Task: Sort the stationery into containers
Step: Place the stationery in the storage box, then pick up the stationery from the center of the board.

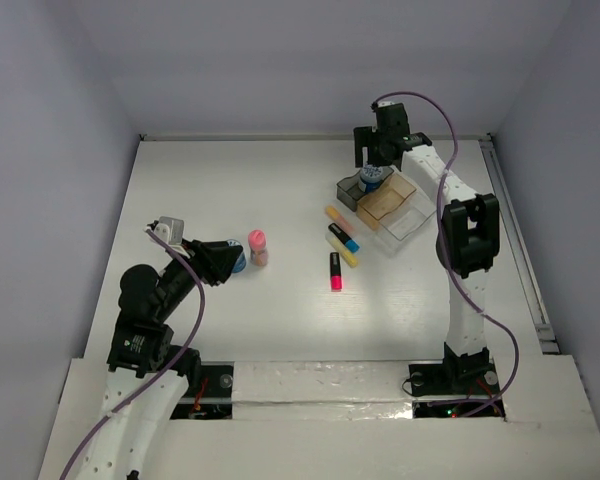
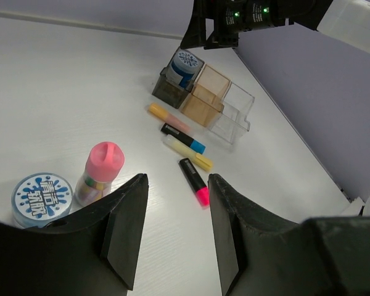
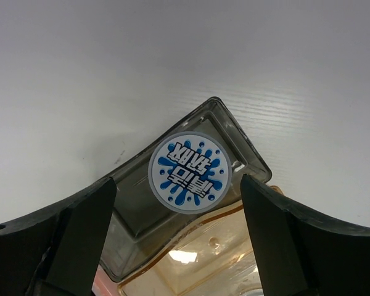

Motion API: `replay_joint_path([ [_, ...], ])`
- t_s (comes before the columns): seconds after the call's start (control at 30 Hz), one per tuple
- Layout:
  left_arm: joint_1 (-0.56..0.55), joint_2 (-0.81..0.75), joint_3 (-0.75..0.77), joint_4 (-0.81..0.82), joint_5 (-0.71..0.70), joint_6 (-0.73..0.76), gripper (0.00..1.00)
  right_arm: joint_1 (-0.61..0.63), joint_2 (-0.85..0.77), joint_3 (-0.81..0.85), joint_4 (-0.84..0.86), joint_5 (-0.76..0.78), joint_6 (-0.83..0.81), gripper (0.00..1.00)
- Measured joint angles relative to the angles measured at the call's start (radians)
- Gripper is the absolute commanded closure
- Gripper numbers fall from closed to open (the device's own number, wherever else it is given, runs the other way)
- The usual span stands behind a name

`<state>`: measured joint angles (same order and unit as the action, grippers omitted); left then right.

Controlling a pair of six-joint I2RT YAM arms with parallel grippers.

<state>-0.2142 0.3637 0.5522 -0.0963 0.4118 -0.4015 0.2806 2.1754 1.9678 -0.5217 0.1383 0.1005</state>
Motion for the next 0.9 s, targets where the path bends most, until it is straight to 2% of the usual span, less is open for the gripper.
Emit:
replay_joint_path([
  [0.03,0.000,0.000,0.000,0.000,-0.001,0.000,0.59,0.000,0.000,0.000,0.005,-0.004,0.000,0.16],
  [0.1,0.000,0.000,0.000,0.000,-0.002,0.000,0.60,0.000,-0.004,-0.004,0.015,-0.017,0.001,0.30],
  [0.13,0.000,0.000,0.000,0.000,-0.002,0.000,0.67,0.000,-0.013,-0.016,0.025,-0.027,0.003,0.59],
  [0.17,0.000,0.000,0.000,0.000,-0.002,0.000,0.71,0.000,-0.026,-0.035,0.037,-0.037,0.005,0.79],
  [0.2,0.000,0.000,0.000,-0.001,-0.003,0.002,0.74,0.005,-0.055,-0.074,0.060,-0.048,0.010,0.93],
  [0.23,0.000,0.000,0.000,-0.002,-0.002,0.003,0.84,0.010,-0.094,-0.124,0.078,-0.055,0.011,1.00],
  [0.33,0.001,0.000,0.000,-0.005,-0.008,0.007,0.99,0.053,-0.238,-0.267,0.132,-0.079,0.018,1.00],
  [0.37,0.001,0.000,0.002,-0.009,-0.015,0.009,1.00,0.079,-0.288,-0.310,0.156,-0.104,0.015,1.00],
  [0.53,0.000,0.000,0.039,-0.059,-0.076,0.013,1.00,0.298,-0.436,-0.385,0.282,-0.293,-0.008,0.96],
  [0.7,-0.002,-0.028,0.156,-0.129,-0.210,0.052,1.00,0.500,-0.388,-0.306,0.289,-0.435,-0.066,0.92],
  [0.8,-0.010,-0.073,0.211,-0.131,-0.318,0.074,0.94,0.555,-0.278,-0.171,0.245,-0.487,-0.120,0.74],
  [0.83,-0.015,-0.089,0.216,-0.127,-0.349,0.078,0.91,0.564,-0.238,-0.116,0.222,-0.497,-0.139,0.58],
  [0.9,-0.016,-0.115,0.216,-0.127,-0.396,0.080,0.91,0.586,-0.144,0.013,0.173,-0.507,-0.177,0.39],
])
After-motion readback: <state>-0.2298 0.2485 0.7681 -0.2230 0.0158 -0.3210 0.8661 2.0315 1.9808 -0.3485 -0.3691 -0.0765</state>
